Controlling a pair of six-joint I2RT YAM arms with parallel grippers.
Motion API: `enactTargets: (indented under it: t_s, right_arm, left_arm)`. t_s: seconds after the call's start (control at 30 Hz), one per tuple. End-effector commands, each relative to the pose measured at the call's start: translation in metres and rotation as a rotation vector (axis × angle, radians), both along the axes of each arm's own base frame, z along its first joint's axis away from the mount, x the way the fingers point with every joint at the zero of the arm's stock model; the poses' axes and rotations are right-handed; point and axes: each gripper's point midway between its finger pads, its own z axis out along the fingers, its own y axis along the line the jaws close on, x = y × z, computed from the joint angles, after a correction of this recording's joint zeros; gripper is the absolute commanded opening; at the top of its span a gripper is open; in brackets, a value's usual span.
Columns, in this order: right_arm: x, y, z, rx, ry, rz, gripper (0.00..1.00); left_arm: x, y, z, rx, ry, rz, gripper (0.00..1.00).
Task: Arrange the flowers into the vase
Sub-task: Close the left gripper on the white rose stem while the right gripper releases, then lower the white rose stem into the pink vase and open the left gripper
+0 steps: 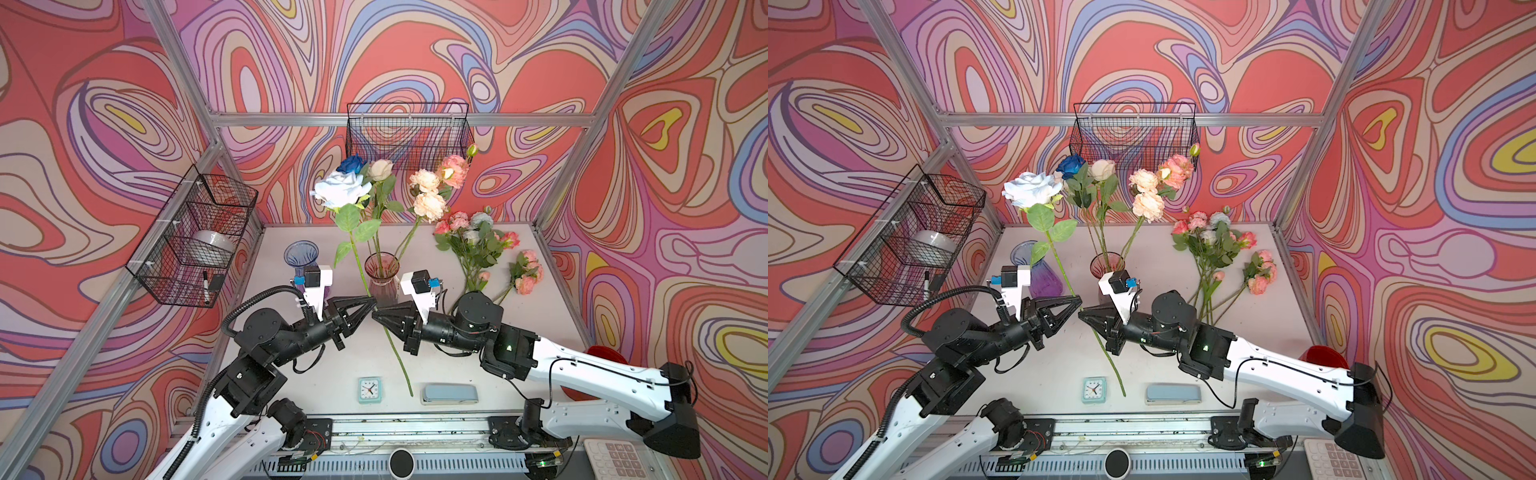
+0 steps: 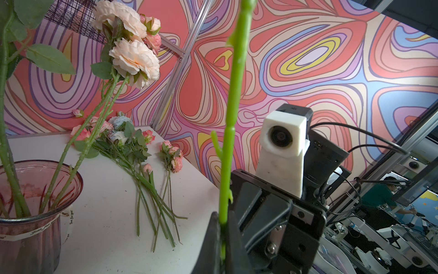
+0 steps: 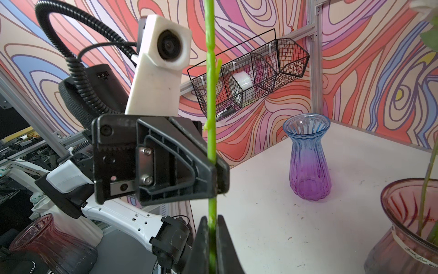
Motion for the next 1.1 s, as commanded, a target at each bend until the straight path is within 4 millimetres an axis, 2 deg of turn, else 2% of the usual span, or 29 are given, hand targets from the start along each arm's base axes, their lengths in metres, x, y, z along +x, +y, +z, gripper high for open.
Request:
enactTargets:
  t_s: [0.0, 0.03, 0.1, 0.2, 0.37, 0.53, 0.7, 0.77, 0.93, 1.07]
  right_arm:
    - [0.003, -0.001, -0.012, -0.018, 0.021, -0.027, 0.09]
    - [0.003, -0.003, -0.013, -0.020, 0.022, -0.034, 0.19]
    - [0.004, -0.007, -0.014, -0.030, 0.023, -0.047, 0.34]
    - [0.007, -0.019, -0.016, -0.037, 0.021, -0.092, 0.40]
    - [0.011, -0.050, -0.014, -0.026, 0.011, -0.190, 0.42]
    - [0.007, -0.075, -0.007, -0.010, -0.001, -0.236, 0.42]
    - [0.005, -0.086, -0.002, 0.006, -0.009, -0.250, 0.42]
    - [0.005, -0.088, -0.003, 0.006, -0.008, -0.254, 0.42]
    - [0.005, -0.088, -0.005, -0.003, -0.008, -0.255, 0.42]
    - [0.005, -0.088, -0.003, -0.008, -0.009, -0.259, 0.41]
  left_arm:
    - [0.000, 0.003, 0.013, -0.014, -0.042, 0.018, 0.00]
    - [0.002, 0.003, 0.014, -0.010, -0.045, 0.028, 0.00]
    - [0.007, 0.005, 0.015, 0.000, -0.045, 0.052, 0.00]
    - [0.016, 0.007, 0.021, 0.039, -0.069, 0.104, 0.00]
    - [0.040, 0.014, 0.041, 0.144, -0.151, 0.234, 0.00]
    - [0.071, 0.026, 0.082, 0.232, -0.285, 0.417, 0.00]
    - [0.095, 0.033, 0.121, 0.269, -0.415, 0.559, 0.00]
    - [0.105, 0.031, 0.131, 0.287, -0.451, 0.593, 0.00]
    - [0.135, 0.020, 0.139, 0.355, -0.492, 0.647, 0.00]
    - [0.163, 0.010, 0.128, 0.419, -0.491, 0.665, 0.00]
